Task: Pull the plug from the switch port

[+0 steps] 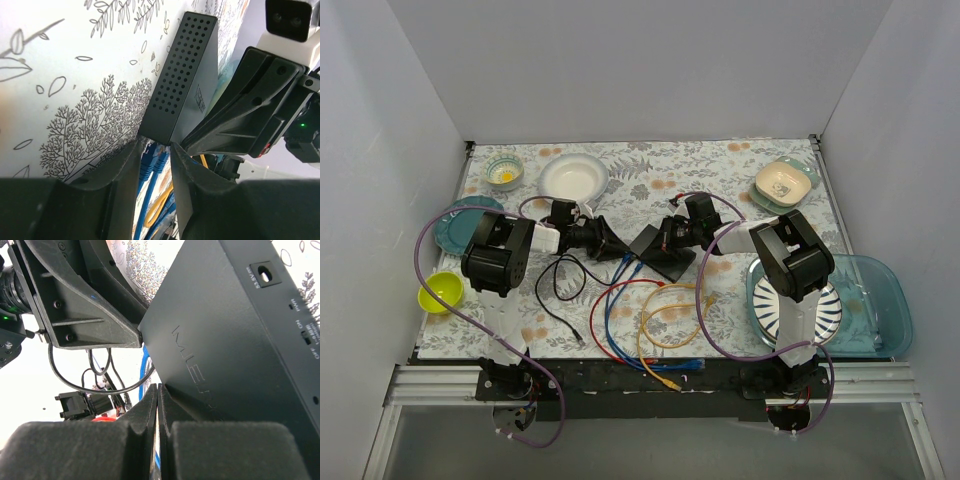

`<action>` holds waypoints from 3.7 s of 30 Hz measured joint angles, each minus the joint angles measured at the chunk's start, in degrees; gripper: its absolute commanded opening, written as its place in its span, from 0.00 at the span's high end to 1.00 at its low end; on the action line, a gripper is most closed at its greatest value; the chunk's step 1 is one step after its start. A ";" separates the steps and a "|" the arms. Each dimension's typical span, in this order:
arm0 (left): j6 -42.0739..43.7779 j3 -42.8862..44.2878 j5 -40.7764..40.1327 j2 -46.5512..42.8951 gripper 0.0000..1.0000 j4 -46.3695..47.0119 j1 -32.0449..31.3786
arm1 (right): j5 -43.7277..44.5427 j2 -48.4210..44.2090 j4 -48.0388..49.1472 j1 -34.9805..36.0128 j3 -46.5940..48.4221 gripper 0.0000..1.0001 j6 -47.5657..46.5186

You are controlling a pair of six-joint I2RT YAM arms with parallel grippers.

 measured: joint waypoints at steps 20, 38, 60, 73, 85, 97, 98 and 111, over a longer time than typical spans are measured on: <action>4.57 0.92 -0.70 -0.46 0.79 -4.96 -0.02 | -0.02 0.17 -0.09 0.00 0.24 0.96 -0.02; 3.21 3.43 -0.35 0.24 0.71 -8.24 0.04 | 0.07 0.59 -1.29 0.00 1.38 0.96 -1.05; 0.15 4.74 -2.34 0.72 0.82 -11.19 -0.15 | -0.02 0.61 -1.33 0.00 1.42 0.96 -1.27; 0.85 6.27 -3.54 0.72 1.00 -13.86 -0.63 | 0.96 0.39 -3.91 0.42 2.64 0.96 -3.78; 1.73 6.29 -3.69 0.70 1.00 -13.55 -0.83 | 9.64 -2.71 -13.73 5.44 3.85 0.96 -13.20; 4.15 5.20 -5.33 -0.85 1.00 -13.25 -1.25 | 10.05 -0.22 -19.23 5.57 9.14 0.97 -13.53; 4.33 4.85 -5.53 -1.18 1.00 -13.25 -1.25 | 10.08 0.04 -19.37 5.60 9.64 0.97 -13.53; 4.83 1.11 -8.72 -4.59 1.00 -14.73 -0.98 | 15.67 -4.81 -18.86 3.82 6.99 0.96 -14.80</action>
